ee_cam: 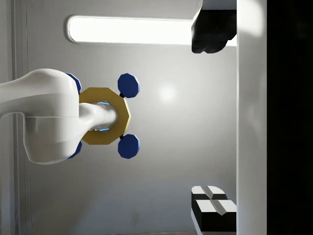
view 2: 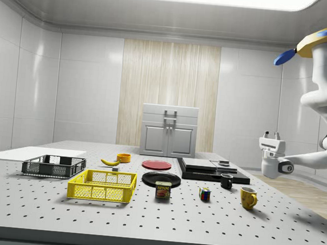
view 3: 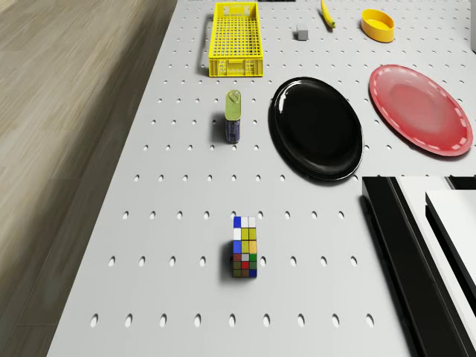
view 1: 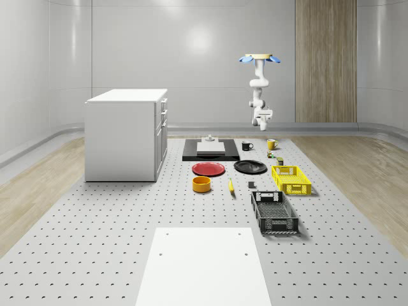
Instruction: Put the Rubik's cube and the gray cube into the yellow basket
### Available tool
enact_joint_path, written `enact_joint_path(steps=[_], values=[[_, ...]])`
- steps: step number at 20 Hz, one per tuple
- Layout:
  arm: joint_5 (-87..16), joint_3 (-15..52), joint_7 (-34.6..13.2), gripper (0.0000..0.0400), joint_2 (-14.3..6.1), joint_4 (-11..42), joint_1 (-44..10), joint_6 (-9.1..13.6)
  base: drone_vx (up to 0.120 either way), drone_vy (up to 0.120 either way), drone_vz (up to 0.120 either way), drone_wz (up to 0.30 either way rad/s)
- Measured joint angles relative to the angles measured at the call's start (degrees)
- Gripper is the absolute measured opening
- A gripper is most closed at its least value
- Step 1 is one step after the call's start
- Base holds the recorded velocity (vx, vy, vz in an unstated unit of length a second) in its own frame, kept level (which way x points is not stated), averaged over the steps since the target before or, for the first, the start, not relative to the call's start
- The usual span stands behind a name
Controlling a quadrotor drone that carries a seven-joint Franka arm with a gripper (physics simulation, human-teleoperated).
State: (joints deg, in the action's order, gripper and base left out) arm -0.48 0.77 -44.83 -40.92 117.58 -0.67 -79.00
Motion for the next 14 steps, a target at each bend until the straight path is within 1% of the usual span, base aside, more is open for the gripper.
enact_joint_path(steps=[8, 14], values=[[-2.0, 1.4, -0.2, 0.0400, -0.3, 0.3, -0.4, -0.4, 0.120, 0.000, 0.000, 0.000], [-6.6, 4.7, -0.9, 0.0400, -0.5, 0.8, -1.4, -0.7, 0.120, 0.007, 0.000, 0.000]])
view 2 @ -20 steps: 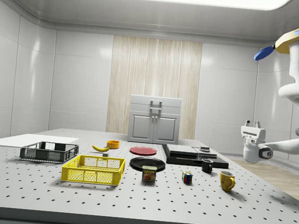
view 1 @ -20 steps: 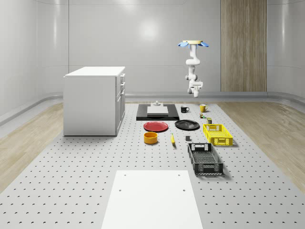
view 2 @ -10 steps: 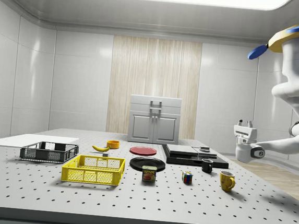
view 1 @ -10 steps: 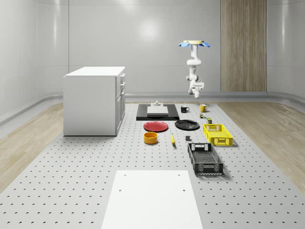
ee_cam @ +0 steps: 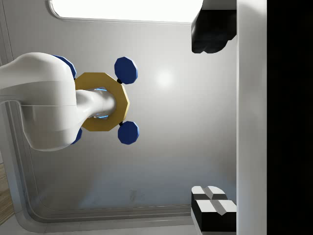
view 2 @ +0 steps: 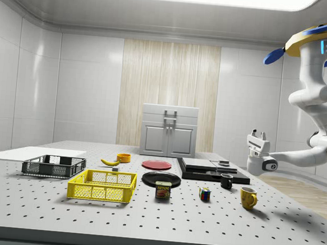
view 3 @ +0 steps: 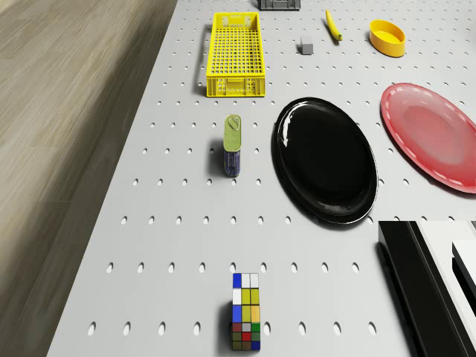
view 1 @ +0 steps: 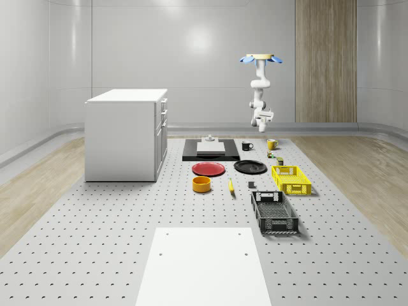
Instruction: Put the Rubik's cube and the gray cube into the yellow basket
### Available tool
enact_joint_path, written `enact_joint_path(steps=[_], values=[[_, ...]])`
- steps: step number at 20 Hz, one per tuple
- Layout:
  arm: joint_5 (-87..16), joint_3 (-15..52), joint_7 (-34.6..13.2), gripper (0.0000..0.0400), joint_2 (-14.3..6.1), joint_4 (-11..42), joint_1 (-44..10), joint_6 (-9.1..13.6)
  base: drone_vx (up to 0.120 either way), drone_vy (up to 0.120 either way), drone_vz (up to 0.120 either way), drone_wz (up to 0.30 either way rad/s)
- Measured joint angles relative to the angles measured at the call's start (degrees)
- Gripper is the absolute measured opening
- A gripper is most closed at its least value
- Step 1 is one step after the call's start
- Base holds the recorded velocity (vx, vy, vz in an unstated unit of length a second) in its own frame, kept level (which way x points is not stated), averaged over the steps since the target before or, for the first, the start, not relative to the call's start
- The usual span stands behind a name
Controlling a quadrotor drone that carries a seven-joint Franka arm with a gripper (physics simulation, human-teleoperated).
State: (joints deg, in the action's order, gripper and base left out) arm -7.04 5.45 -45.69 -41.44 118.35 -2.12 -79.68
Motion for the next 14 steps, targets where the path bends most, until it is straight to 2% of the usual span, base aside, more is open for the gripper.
enact_joint_path(steps=[2, 8, 12, 14], values=[[-2.9, 2.0, -0.4, 0.0400, -0.1, 0.4, -0.6, -0.1, 0.120, 0.120, 0.000, 0.000], [-19.6, 13.7, -2.9, 0.0400, -1.2, 4.6, -4.4, -0.9, 0.120, 0.000, 0.000, 0.000], [-40.4, 27.0, -7.2, 0.0400, -3.3, 13.9, -9.6, -1.9, 0.120, 0.000, 0.000, 0.000], [-53.3, 34.4, -10.8, 0.0400, -4.9, 21.0, -13.3, -2.1, 0.120, 0.000, -0.120, 0.000]])
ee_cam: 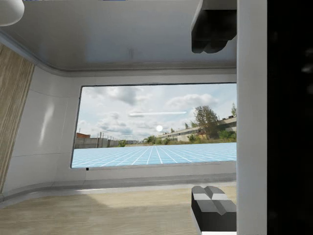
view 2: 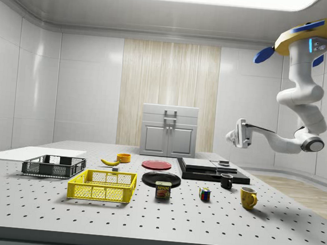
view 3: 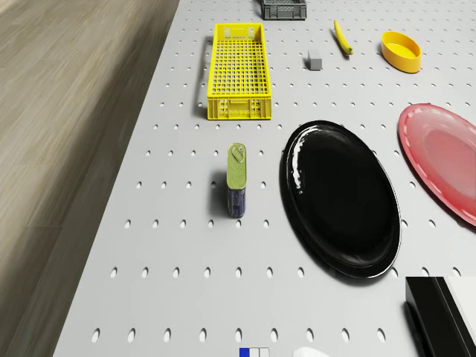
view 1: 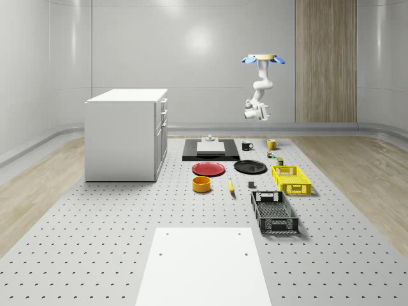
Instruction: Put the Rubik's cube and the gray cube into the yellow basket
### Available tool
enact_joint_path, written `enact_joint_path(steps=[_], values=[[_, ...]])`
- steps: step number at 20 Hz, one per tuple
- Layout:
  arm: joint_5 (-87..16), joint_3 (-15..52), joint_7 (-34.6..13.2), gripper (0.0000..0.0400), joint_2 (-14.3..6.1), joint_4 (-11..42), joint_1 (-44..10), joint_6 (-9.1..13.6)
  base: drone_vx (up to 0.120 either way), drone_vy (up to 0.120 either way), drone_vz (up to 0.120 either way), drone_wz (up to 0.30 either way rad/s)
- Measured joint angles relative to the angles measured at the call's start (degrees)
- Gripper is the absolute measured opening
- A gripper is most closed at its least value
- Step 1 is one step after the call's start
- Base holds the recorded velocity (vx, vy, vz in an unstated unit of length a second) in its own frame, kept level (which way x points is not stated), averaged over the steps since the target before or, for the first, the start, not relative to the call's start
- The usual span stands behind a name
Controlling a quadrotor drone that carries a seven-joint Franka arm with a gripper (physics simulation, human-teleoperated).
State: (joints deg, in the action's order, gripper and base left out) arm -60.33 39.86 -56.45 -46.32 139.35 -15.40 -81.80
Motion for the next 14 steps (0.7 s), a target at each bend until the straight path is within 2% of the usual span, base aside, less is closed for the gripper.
enact_joint_path(steps=[3, 6, 10, 14], values=[[-19.2, 10.0, -7.2, 0.0400, -2.5, 11.1, -7.5, 1.4, 0.120, 0.000, -0.120, 0.000], [-34.4, 17.6, -14.8, 0.0400, -4.9, 19.1, -16.7, 4.9, 0.120, 0.000, -0.120, 0.000], [-46.2, 24.3, -22.8, 0.0400, -7.7, 24.1, -28.0, 10.1, 0.120, 0.000, -0.120, 0.000], [-51.1, 28.0, -27.7, 0.0400, -10.1, 25.9, -35.5, 13.4, 0.120, 0.000, -0.120, 0.000]])
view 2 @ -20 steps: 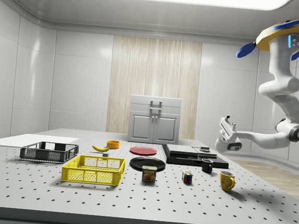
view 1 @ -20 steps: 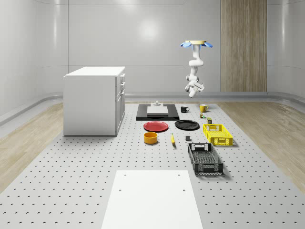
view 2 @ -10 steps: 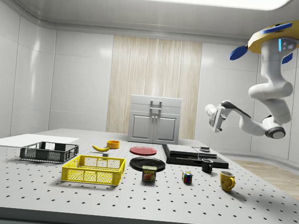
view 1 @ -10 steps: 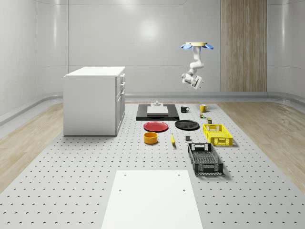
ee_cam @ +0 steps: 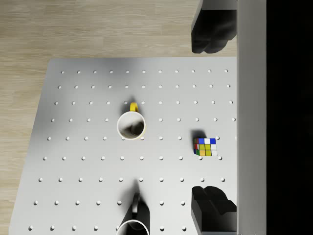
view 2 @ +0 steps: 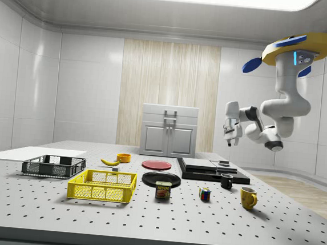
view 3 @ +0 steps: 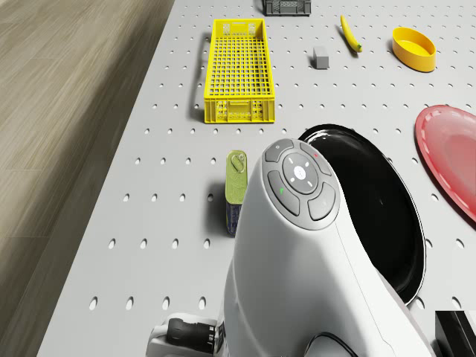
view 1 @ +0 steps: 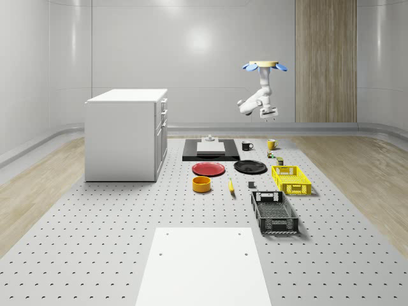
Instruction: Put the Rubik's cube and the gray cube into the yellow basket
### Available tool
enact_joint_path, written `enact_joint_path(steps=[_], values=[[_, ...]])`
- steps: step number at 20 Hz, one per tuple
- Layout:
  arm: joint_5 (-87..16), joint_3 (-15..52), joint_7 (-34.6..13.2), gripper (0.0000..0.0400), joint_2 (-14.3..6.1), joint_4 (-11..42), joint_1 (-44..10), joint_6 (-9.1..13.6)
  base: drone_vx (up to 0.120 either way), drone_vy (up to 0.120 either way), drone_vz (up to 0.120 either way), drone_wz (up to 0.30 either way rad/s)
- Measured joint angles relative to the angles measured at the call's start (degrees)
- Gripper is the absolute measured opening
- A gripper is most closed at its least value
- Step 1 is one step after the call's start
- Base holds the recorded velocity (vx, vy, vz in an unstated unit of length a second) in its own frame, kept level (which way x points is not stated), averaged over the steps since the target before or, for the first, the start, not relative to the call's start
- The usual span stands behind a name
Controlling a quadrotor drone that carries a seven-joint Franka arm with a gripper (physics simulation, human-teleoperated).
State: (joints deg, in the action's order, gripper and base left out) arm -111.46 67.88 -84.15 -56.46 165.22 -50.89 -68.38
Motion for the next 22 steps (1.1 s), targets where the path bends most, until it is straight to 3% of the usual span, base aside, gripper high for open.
enact_joint_path(steps=[4, 11, 22], values=[[-1.8, 2.1, -2.8, 0.0400, -2.0, 0.5, -4.3, 1.4, 0.120, -0.090, -0.120, 0.000], [-2.1, 4.0, -5.3, 0.0400, -4.6, 0.7, -7.8, 1.3, 0.120, 0.000, -0.120, 0.000], [-0.6, 5.5, -7.1, 0.0400, -8.2, 0.5, -10.0, -1.1, 0.004, 0.000, -0.120, 0.000]])
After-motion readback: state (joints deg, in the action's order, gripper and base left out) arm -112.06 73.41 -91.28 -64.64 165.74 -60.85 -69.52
